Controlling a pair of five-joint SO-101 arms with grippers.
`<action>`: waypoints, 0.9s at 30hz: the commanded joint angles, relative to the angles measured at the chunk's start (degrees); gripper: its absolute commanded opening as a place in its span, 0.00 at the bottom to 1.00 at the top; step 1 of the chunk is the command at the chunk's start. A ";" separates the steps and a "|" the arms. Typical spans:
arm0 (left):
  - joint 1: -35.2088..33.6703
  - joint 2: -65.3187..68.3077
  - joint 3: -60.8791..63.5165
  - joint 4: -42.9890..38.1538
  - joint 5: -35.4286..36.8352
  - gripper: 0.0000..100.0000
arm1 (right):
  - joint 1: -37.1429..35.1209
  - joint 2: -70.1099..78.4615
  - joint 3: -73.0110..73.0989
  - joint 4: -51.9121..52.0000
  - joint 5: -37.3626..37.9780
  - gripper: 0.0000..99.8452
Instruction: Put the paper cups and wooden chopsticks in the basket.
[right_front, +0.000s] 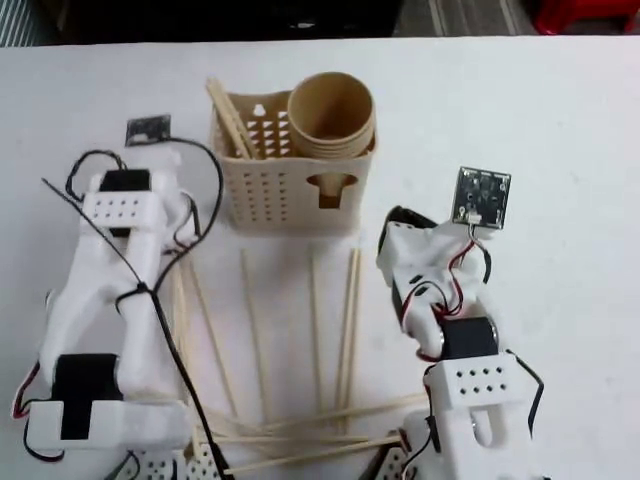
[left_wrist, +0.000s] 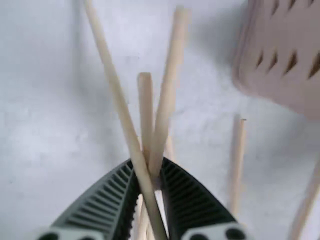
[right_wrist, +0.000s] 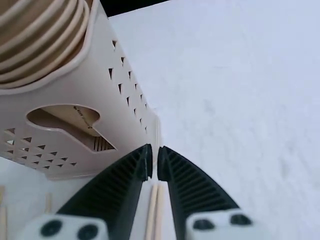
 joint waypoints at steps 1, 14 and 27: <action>0.40 -0.57 -7.21 3.34 -0.62 0.02 | 0.13 -1.27 -0.18 -1.19 -0.26 0.03; 1.54 -0.57 -35.25 19.78 -0.62 0.02 | 0.13 -1.27 -0.18 -1.19 -0.26 0.03; 9.45 -0.48 -61.36 25.93 -0.62 0.02 | 0.22 -1.27 -0.18 -1.19 -0.35 0.03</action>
